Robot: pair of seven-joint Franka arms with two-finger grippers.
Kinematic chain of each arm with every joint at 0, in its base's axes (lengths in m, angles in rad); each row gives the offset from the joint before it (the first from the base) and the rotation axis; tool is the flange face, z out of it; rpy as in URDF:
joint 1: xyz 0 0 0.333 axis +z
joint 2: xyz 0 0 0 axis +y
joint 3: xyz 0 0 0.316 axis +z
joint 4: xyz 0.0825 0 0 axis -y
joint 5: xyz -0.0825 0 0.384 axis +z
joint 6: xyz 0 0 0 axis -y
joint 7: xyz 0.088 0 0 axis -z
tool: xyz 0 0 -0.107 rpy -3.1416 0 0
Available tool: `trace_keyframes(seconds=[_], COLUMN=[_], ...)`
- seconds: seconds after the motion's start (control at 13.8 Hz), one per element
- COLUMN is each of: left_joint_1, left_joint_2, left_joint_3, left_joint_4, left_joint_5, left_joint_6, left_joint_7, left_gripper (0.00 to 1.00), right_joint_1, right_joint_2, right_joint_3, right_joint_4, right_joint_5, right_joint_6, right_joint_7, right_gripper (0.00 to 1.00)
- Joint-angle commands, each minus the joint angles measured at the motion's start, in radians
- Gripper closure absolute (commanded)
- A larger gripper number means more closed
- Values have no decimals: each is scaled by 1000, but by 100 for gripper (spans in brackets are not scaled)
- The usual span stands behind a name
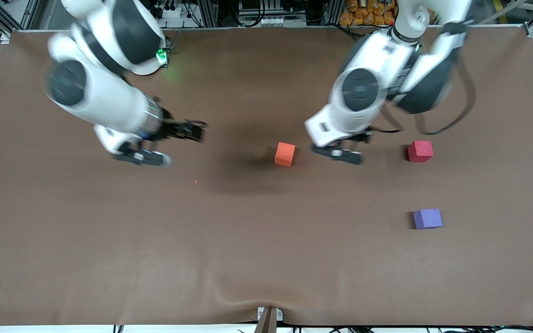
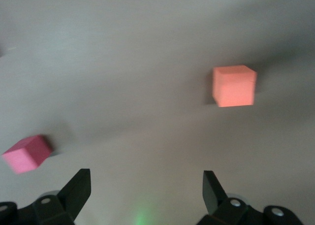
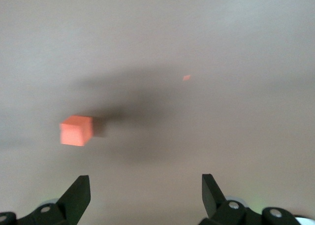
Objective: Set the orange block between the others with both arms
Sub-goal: 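Set the orange cube down while the left gripper reaches toward it, then grasp the orange cube with the left gripper while the right gripper withdraws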
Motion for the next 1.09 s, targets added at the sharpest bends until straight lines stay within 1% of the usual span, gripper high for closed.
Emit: trace_keyframes(seconds=[0.0,0.07,0.22,0.36,0.51,0.65,0.8,0.87,1.02], left_joint_1=[-62,-85,-128,-142,-159,-168,-171,-171,-188], left_joint_2=[81,107,154,193,233,265,288,294,313], left_joint_3=[9,11,11,11,11,11,9,9,9], left_joint_4=[12,10,10,7,6,7,7,7,3], left_joint_5=[8,8,10,10,10,10,11,15,18], left_joint_6=[79,104,147,200,258,315,337,338,357], left_joint_7=[-31,-72,-194,-236,-256,-290,-273,-269,-269], left_gripper=[0,0,0,0,0,0,0,0,0], right_joint_1=[-162,-221,-307,-387,-440,-450,-451,-451,-451], right_joint_2=[-106,-138,-178,-180,-192,-195,-205,-208,-208], right_joint_3=[112,123,123,120,109,76,42,29,20], right_joint_4=[-13,-12,13,57,65,65,64,64,64], right_joint_5=[-110,-110,-112,-116,-142,-178,-179,-181,-192], right_joint_6=[-73,-115,-186,-260,-278,-278,-278,-278,-278], right_joint_7=[-142,-194,-289,-396,-479,-515,-568,-611,-635], right_gripper=[0,0,0,0,0,0,0,0,0])
